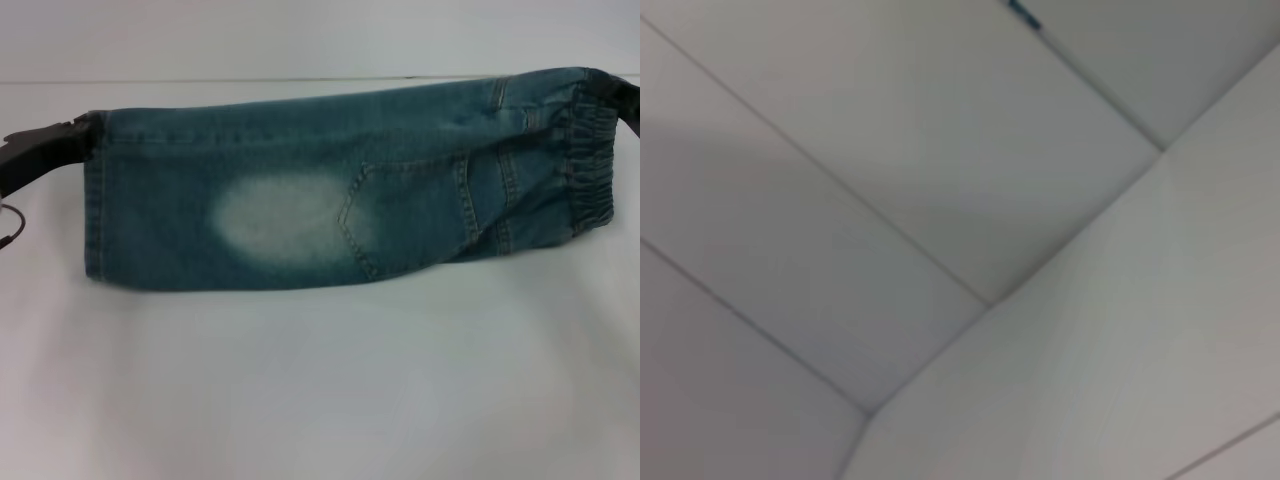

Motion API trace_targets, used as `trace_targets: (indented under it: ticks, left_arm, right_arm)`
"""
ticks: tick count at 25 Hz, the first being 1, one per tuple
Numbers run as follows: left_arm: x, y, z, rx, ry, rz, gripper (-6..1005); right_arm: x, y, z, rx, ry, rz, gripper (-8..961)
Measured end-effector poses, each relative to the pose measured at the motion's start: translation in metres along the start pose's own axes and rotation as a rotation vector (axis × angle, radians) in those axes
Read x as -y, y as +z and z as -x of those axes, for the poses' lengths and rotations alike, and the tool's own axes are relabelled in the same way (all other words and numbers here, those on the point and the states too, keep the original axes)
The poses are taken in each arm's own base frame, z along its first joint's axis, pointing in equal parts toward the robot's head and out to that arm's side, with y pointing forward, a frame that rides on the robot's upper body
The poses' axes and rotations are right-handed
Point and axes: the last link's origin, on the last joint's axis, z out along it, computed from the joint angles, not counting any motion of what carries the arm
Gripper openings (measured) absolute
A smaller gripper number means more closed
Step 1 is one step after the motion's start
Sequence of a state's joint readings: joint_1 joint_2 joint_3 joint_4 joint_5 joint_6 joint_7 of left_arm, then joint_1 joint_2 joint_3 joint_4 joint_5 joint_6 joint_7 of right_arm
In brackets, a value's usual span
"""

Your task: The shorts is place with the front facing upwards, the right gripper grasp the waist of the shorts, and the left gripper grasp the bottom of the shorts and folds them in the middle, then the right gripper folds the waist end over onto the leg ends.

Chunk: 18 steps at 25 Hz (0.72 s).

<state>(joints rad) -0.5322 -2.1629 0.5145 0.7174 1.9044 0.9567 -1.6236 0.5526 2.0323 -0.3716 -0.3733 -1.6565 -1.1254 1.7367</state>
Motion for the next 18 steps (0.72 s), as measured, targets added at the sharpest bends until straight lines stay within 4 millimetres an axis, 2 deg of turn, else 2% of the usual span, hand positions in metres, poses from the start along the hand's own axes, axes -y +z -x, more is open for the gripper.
trace_targets:
  ticks: [7, 11, 12, 18]
  left_arm:
    - [-0.004, 0.020, 0.005, 0.023, 0.010, -0.048, 43]
    - [-0.006, 0.022, 0.006, 0.024, 0.014, -0.044, 69]
    - [-0.006, 0.021, 0.006, 0.024, 0.014, -0.045, 76]
    - [-0.003, 0.015, 0.008, 0.017, 0.006, -0.037, 370]
  right_arm:
    - [0.003, 0.026, -0.002, -0.019, -0.036, -0.109, 206]
    - [0.001, 0.029, -0.005, -0.020, -0.057, -0.112, 222]
    - [0.001, 0.029, -0.005, -0.020, -0.060, -0.110, 257]
    - [0.008, 0.018, -0.002, 0.001, -0.046, -0.123, 481]
